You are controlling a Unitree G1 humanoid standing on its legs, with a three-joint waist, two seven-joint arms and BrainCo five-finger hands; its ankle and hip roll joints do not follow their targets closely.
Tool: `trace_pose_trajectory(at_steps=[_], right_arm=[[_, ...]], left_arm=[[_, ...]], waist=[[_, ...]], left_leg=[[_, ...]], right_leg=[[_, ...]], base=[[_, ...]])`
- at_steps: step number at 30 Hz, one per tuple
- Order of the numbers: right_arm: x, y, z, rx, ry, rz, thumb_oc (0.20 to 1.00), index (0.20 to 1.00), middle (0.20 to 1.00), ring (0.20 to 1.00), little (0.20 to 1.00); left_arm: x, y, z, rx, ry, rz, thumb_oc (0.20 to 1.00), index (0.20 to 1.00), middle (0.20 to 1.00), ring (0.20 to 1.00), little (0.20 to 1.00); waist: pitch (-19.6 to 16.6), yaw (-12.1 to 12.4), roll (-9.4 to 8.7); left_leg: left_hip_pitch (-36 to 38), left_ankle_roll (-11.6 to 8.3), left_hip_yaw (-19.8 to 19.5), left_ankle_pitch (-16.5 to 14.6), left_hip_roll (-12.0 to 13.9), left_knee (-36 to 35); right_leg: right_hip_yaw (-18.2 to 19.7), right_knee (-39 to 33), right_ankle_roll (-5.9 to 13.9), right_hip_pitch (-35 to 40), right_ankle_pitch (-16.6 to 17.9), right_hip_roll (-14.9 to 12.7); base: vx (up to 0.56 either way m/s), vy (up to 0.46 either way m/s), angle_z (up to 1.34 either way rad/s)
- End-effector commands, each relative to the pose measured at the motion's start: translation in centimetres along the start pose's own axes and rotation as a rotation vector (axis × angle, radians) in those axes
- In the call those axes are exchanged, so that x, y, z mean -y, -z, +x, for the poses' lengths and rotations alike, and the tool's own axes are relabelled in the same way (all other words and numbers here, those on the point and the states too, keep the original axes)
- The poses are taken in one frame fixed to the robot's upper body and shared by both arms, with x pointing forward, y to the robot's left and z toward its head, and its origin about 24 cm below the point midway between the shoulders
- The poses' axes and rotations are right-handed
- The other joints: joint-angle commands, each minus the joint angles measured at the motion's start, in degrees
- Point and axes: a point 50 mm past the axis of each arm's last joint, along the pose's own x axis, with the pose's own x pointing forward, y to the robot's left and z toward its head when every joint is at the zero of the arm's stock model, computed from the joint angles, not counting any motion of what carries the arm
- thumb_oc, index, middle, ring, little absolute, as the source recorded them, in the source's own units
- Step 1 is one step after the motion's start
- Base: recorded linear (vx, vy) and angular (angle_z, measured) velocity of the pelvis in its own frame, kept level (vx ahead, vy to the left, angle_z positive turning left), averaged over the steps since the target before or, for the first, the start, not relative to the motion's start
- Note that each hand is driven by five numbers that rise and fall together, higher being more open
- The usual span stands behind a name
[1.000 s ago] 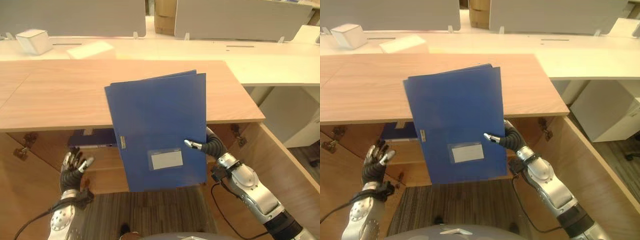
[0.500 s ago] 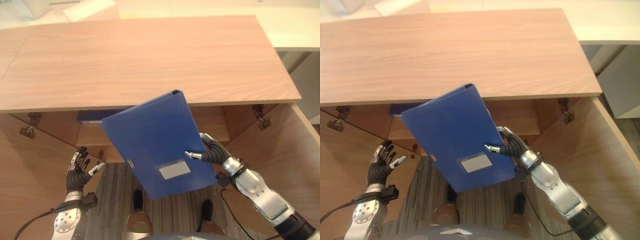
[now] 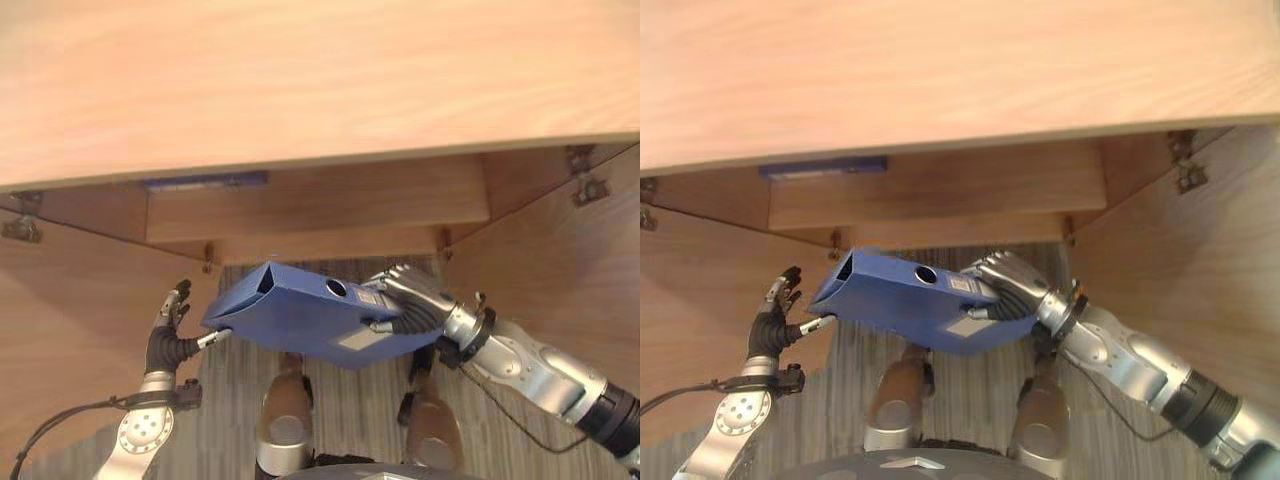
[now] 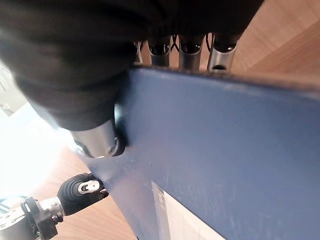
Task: Put the empty folder in the office cabinet
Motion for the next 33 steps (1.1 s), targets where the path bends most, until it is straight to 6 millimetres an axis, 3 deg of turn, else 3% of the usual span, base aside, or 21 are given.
trace_pose_trajectory(at_steps=[1,3,8,11,13,16,19,20,21,25,27,32,33], right_arm=[[-0.2,-3.4,0.8,0.2,0.022,0.112,0.2,0.2,0.2,0.2,0.2],[-0.4,-3.3,0.9,0.191,0.028,0.144,0.2,0.2,0.2,0.2,0.2],[-1.1,-0.7,1.9,0.062,0.117,0.312,0.2,0.2,0.2,0.2,0.2],[0.0,1.1,2.9,-0.01,0.277,0.378,0.2,0.2,0.2,0.2,0.2],[0.0,1.1,3.0,-0.009,0.279,0.377,0.2,0.2,0.2,0.2,0.2],[4.5,3.7,5.9,-0.09,0.63,0.449,0.2,0.2,0.2,0.2,0.2],[7.4,4.4,6.7,-0.093,0.781,0.478,0.2,0.2,0.2,0.2,0.2],[7.4,4.4,6.7,-0.093,0.781,0.478,0.2,0.2,0.2,0.2,0.2],[10.4,5.4,7.0,-0.122,0.918,0.48,0.2,0.2,0.2,0.2,0.2],[16.3,8.8,5.2,-0.279,1.21,0.499,0.2,0.2,0.2,0.2,0.2],[17.7,10.2,4.0,-0.328,1.32,0.567,0.2,0.2,0.2,0.2,0.2],[19.2,12.7,1.7,-0.439,1.497,0.711,0.2,0.2,0.2,0.2,0.2],[20.9,13.2,0.3,-0.428,1.671,0.842,0.2,0.2,0.2,0.2,0.2]], left_arm=[[-0.5,1.6,-1.0,-0.057,-0.022,0.035,1.0,1.0,1.0,1.0,1.0],[-0.4,2.2,-1.2,-0.082,-0.027,0.03,1.0,1.0,1.0,1.0,1.0],[-0.4,4.2,-1.3,-0.174,-0.06,-0.001,1.0,1.0,1.0,1.0,1.0],[-0.4,5.8,-1.3,-0.252,-0.081,-0.002,1.0,1.0,1.0,1.0,1.0],[-0.4,5.8,-1.2,-0.25,-0.081,0.0,1.0,1.0,1.0,1.0,1.0],[-0.1,6.8,-0.6,-0.301,-0.084,0.02,1.0,1.0,1.0,1.0,1.0],[0.0,6.9,-0.1,-0.309,-0.078,0.029,1.0,1.0,1.0,1.0,1.0],[0.0,6.9,-0.1,-0.309,-0.078,0.029,1.0,1.0,1.0,1.0,1.0],[0.1,6.9,0.2,-0.305,-0.07,0.034,1.0,1.0,1.0,1.0,1.0],[-0.1,6.5,1.5,-0.29,-0.064,0.06,1.0,1.0,1.0,1.0,1.0],[0.0,6.3,2.0,-0.284,-0.05,0.074,1.0,1.0,1.0,1.0,1.0],[0.6,6.4,2.8,-0.292,-0.022,0.091,1.0,1.0,1.0,1.0,1.0],[0.7,5.7,4.0,-0.269,0.003,0.123,1.0,1.0,1.0,1.0,1.0]], waist=[[-4.1,1.4,-1.61],[-3.9,1.4,-1.59],[-3.8,1.4,-1.71],[-4.3,1.7,-1.41],[-4.3,1.7,-1.5],[-5.4,3.6,-0.92],[-5.8,4.7,-0.9],[-5.8,4.7,-0.9],[-6.3,5.8,-0.81],[-7.8,8.0,-1.1],[-8.2,8.7,-1.28],[-9.0,10.4,-1.85],[-7.8,11.0,-0.72]], left_leg=[[-0.5,-1.29,-3.5,-2.2,0.5,-0.2],[-1.0,-1.33,-3.4,-2.1,0.5,-0.3],[-2.6,-1.34,-3.6,-2.1,-0.1,-0.6],[-3.8,-1.14,-4.1,-2.3,-1.1,-0.5],[-4.0,-1.12,-4.1,-2.3,-1.1,-0.5],[-6.0,-0.46,-4.8,-2.9,-3.0,0.0],[-7.2,-0.11,-5.2,-2.8,-3.8,0.1],[-7.2,-0.11,-5.2,-2.8,-3.8,0.1],[-7.8,0.13,-5.4,-3.3,-4.6,0.3],[-10.2,1.04,-6.3,-4.0,-6.9,1.3],[-11.3,1.21,-6.8,-4.9,-7.7,2.5],[-14.2,2.3,-8.0,-7.4,-9.3,6.5],[-15.3,3.78,-9.3,-10.3,-10.6,11.0]], right_leg=[[0.3,6.8,2.1,-2.5,-4.0,-3.6],[0.1,6.7,2.13,-2.8,-3.9,-3.6],[-0.4,5.8,2.24,-3.7,-3.1,-4.1],[-0.6,4.8,2.42,-3.7,-2.4,-4.8],[-0.6,4.7,2.44,-3.8,-2.4,-4.8],[-0.6,3.4,2.6,-4.2,-1.5,-5.8],[-0.9,2.4,2.62,-4.4,-0.9,-6.2],[-0.9,2.4,2.62,-4.4,-0.9,-6.2],[-1.2,1.7,2.83,-4.2,-0.5,-6.6],[-2.3,0.3,3.3,-3.8,0.6,-7.8],[-2.8,-0.3,3.59,-3.2,0.8,-8.2],[-4.4,-0.4,4.32,-2.5,1.3,-9.7],[-3.8,7.6,3.96,-5.4,2.2,-12.0]], base=[[-0.05,0.016,0.02],[-0.02,0.004,0.0],[0.01,0.014,0.01],[0.03,0.046,0.09],[0.02,0.031,0.11],[0.04,0.069,0.1],[0.01,0.029,0.08],[0.04,0.058,0.18],[0.04,0.062,0.13],[0.05,0.08,0.23],[0.06,0.078,0.26],[0.04,0.063,0.19],[0.05,0.092,0.13]])
